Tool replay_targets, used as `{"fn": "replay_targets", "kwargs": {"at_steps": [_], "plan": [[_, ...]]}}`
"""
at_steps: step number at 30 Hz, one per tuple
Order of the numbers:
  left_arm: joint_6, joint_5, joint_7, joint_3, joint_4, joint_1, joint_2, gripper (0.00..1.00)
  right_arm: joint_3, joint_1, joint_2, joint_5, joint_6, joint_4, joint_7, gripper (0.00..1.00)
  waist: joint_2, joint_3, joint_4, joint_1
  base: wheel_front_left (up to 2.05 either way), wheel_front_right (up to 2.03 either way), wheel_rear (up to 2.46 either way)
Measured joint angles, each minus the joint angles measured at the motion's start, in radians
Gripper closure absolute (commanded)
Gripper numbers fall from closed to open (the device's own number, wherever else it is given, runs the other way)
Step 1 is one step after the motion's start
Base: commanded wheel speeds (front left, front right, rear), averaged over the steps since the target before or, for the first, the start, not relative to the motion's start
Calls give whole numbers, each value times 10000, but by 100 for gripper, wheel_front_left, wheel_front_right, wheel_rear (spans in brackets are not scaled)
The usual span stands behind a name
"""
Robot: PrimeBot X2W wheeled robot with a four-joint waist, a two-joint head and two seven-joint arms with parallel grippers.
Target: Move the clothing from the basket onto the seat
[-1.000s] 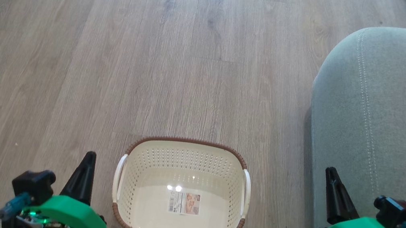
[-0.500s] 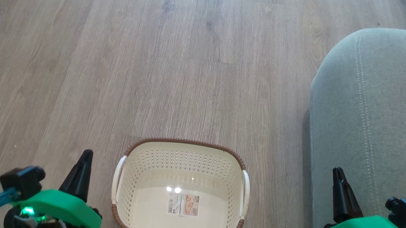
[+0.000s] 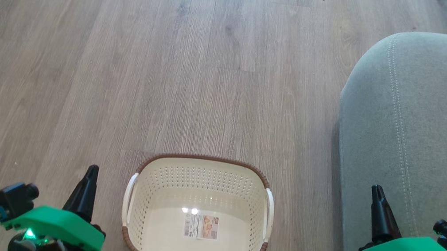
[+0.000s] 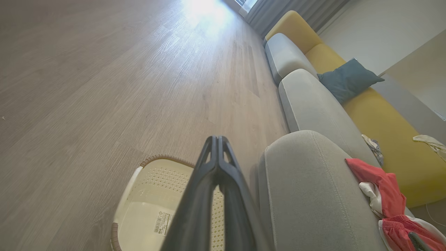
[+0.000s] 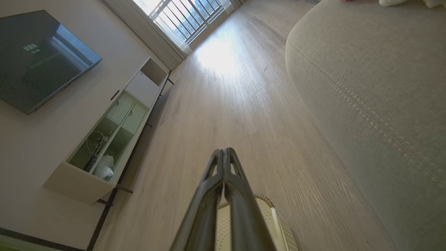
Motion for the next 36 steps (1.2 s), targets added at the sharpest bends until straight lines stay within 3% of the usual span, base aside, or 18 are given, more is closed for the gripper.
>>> {"fn": "replay_targets", "kwargs": {"at_steps": [36], "plan": [[-485,-4002,1051,623,244,-271,13,100,-849,-2,163,3603,0,-178,1024,100,0,-170,-106,1,0,0,0]]}}
